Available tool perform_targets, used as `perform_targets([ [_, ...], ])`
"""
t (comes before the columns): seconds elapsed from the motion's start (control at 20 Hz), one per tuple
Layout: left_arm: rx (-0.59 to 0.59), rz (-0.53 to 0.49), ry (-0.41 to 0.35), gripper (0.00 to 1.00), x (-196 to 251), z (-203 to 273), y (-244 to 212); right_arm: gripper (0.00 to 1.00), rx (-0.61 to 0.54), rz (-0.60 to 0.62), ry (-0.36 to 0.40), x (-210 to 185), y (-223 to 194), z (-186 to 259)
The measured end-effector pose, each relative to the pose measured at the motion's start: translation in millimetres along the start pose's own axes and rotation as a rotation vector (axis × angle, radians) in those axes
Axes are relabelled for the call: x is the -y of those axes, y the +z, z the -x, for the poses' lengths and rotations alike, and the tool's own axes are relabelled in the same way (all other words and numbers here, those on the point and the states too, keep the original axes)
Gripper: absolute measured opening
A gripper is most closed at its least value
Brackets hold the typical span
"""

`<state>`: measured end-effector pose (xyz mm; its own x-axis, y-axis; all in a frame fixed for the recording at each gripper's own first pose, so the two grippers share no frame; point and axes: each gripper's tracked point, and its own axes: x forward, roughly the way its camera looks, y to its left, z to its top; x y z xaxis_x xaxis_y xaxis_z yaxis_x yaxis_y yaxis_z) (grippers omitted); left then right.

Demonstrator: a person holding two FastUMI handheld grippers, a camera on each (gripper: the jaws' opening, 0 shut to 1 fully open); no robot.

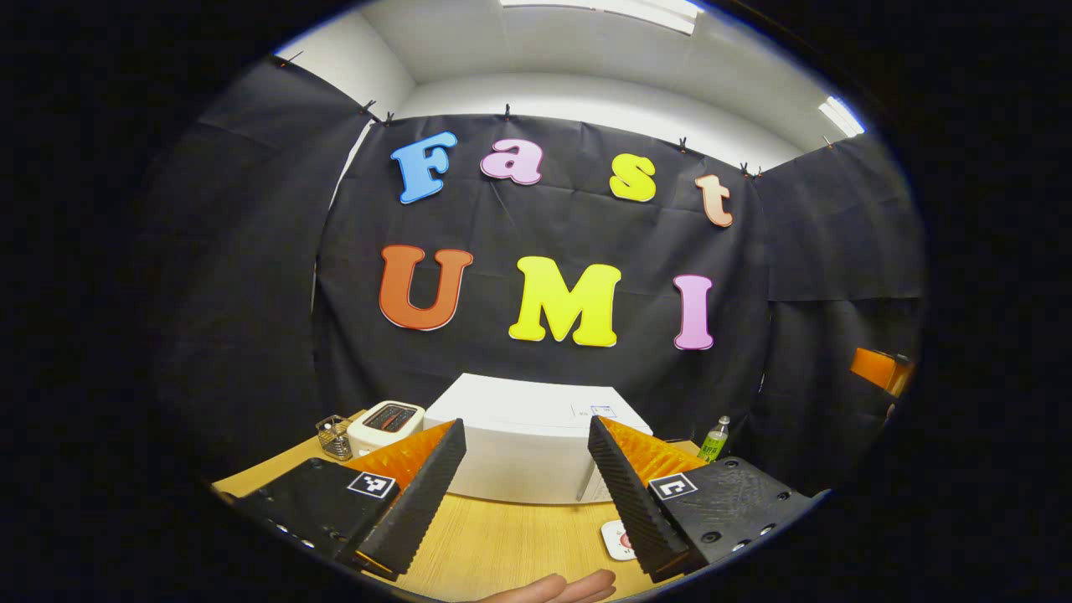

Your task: Open the microwave oven with the left hand, put the food in, and close the microwave oven.

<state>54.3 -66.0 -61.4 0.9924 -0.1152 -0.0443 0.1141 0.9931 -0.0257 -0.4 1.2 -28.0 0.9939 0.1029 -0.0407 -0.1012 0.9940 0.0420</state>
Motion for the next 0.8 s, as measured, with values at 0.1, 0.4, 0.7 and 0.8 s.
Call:
perform_targets([
  [0.1, -0.01, -0.014, -0.019, 0.94, 10.4, -22.9, -20.1, 0.94, 0.005, 0.008, -0.01, 5.8, -3.2, -0.8],
  [0.4, -0.072, -0.034, -0.076, 0.93, 42.1, -87.3, -94.7, 0.94, -0.009, -0.01, 0.0, 16.3, -17.4, -8.8],
  [0.7, -0.089, -0.027, -0.125, 0.93, 77.2, -139.1, -153.5, 0.94, -0.044, 0.036, -0.022, 36.9, -24.3, -16.2],
  [0.8, -0.103, -0.061, -0.145, 0.93, 93.1, -154.8, -177.3, 0.94, -0.051, 0.053, -0.027, 42.5, -18.4, -14.0],
])
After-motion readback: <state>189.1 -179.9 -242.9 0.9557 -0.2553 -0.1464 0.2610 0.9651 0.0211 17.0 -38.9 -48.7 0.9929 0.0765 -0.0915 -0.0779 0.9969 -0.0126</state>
